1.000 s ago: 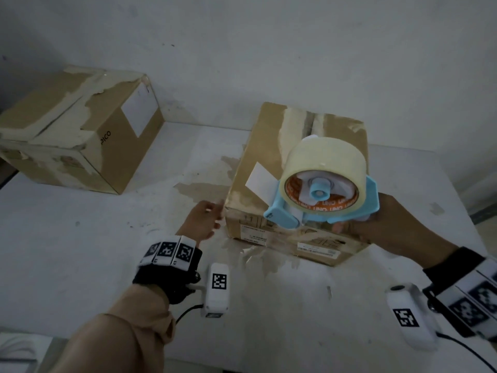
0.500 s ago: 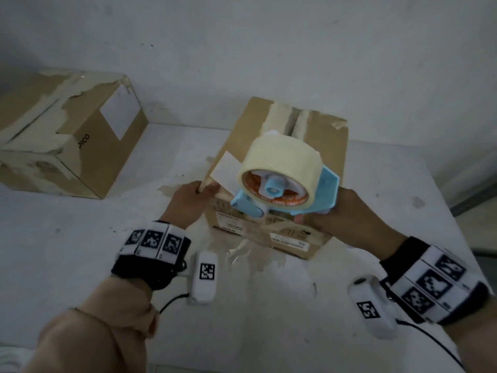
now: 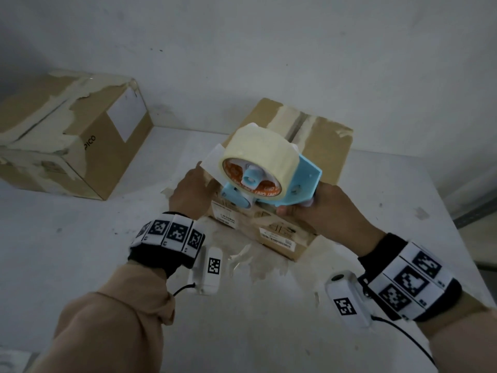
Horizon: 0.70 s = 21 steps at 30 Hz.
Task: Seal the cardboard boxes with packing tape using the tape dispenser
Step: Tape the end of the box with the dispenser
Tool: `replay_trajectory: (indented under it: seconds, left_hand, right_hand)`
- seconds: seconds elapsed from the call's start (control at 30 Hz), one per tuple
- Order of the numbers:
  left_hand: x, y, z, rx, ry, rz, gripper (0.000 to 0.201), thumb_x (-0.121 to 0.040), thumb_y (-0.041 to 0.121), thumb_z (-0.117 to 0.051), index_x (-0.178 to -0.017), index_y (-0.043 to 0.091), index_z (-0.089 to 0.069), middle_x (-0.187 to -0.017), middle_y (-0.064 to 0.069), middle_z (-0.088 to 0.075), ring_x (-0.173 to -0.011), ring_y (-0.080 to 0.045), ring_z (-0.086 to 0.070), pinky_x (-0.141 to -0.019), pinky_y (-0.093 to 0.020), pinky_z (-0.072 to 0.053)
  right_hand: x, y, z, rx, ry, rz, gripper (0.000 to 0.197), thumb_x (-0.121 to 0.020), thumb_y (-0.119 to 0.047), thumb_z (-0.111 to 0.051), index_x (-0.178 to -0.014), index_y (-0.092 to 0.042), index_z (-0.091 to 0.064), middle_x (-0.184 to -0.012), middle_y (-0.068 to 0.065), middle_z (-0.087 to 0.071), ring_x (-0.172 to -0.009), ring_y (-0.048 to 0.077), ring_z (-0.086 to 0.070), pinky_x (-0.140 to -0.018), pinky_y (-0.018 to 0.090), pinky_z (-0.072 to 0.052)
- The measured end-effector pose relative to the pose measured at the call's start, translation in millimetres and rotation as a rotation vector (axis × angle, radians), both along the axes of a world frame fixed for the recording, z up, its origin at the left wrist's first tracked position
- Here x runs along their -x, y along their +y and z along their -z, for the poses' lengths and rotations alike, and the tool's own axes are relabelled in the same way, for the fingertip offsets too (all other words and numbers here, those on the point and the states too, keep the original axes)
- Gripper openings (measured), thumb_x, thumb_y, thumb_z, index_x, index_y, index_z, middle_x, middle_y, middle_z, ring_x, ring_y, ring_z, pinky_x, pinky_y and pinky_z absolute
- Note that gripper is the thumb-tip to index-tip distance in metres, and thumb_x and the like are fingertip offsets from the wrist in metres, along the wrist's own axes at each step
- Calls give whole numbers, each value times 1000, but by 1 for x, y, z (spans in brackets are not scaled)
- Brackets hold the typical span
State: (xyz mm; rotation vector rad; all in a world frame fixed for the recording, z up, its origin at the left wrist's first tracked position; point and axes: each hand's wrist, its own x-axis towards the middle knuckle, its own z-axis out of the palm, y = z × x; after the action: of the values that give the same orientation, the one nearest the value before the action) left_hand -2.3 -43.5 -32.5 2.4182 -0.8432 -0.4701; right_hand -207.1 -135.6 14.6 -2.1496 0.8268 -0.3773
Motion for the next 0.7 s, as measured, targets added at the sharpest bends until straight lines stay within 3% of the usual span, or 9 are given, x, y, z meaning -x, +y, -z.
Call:
replay_trajectory:
  seconds: [0.13, 0.27, 0.37, 0.47, 0.6, 0.7]
  left_hand:
    - [-3, 0, 1, -20, -3, 27, 42, -95, 32, -41, -130, 7, -41, -130, -16, -48, -120, -32, -45, -97, -45, -39]
    - [-1, 0, 0, -25, 1, 30, 42, -96, 31, -40, -132, 9, -39, -132, -14, -47, -121, -31, -44, -97, -45, -39]
    - [-4, 2, -1, -43, 11, 37, 44, -95, 34, -40, -134, 13, -37, -132, -14, -45, -123, -30, -42, -101, -50, -37]
    - [-5, 2, -3, -75, 24, 50, 54, -96, 40, -38, -142, 16, -26, -139, -13, -38, -130, -30, -36, -104, -53, -33]
    - [-6, 1, 0, -105, 39, 48, 66, -94, 50, -33, -148, 17, -14, -151, -10, -25, -140, -30, -24, -109, -55, -25]
    - [-4, -1, -1, -107, -9, 21, 64, -95, 48, -34, -147, 15, -16, -152, -9, -25, -140, -29, -21, -108, -57, -26]
  right_hand:
    - [3, 0, 1, -9, 11, -17, 24, -74, -30, -73, -96, -20, -66, -79, -9, -60, -71, 3, -55, -56, 7, -39]
    - [4, -1, 5, -23, 27, -20, 18, -75, -32, -72, -85, -31, -58, -69, -25, -53, -61, -19, -52, -54, 3, -38]
    - [9, -1, 8, -36, 18, -24, 17, -75, -31, -73, -79, -35, -57, -70, -24, -55, -62, -18, -53, -54, 3, -39]
    - [27, -4, 13, -81, -8, 23, 24, -70, -28, -77, -72, -39, -56, -66, -23, -61, -63, -18, -56, -53, 3, -42]
    - [57, -10, 18, -127, -43, 64, 31, -67, -22, -79, -72, -44, -59, -62, -39, -61, -66, -17, -59, -58, 3, -44]
    - [65, -11, 19, -146, -64, 78, 30, -66, -22, -79, -73, -44, -60, -64, -34, -64, -67, -16, -59, -58, 3, -45]
